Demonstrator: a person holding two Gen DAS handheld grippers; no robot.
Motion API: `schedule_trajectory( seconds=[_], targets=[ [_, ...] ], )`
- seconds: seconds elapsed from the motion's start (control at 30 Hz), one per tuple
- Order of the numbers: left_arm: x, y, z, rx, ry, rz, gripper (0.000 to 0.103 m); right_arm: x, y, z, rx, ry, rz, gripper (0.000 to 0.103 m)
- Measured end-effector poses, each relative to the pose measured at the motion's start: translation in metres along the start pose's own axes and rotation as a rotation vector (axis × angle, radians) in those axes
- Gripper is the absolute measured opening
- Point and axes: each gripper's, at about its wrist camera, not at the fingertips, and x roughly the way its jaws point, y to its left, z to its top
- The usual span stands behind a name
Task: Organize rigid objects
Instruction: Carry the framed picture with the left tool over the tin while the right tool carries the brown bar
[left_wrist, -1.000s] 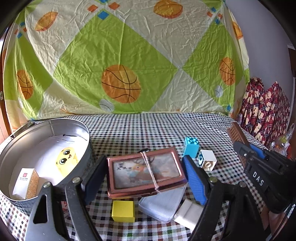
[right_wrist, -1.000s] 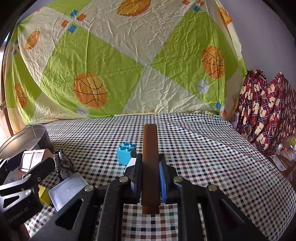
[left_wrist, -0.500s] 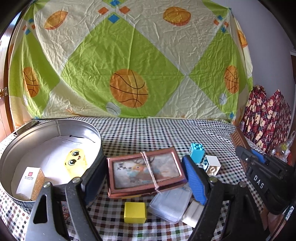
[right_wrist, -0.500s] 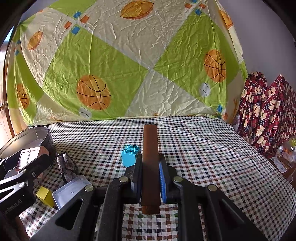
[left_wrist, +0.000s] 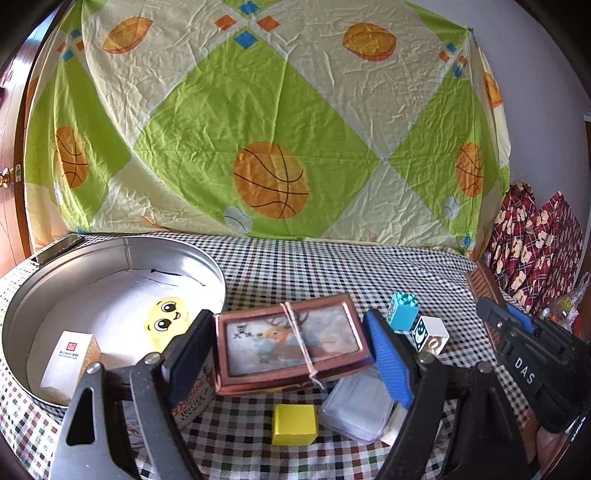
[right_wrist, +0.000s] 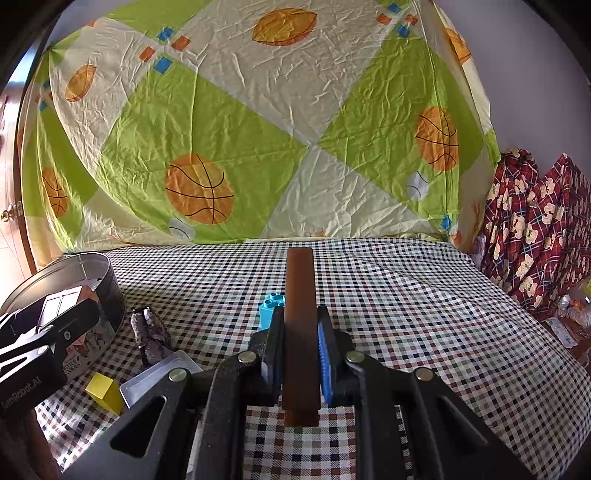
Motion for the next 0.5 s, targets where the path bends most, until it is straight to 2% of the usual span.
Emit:
schedule_trajectory(
  seconds=[0.17,0.5],
  targets=[
    [-0.003,0.007,0.001,-0.013,-0.016,-0.004,0.082,-0.004,0.01,0.0,-0.011,-0.02,0.029,0.017],
    [-0.005,0.022,0.003,-0.021,-0.047,0.045,0.082,-0.006,0.028,0.0,-0.025,-0.033,0.061,0.017]
  ],
)
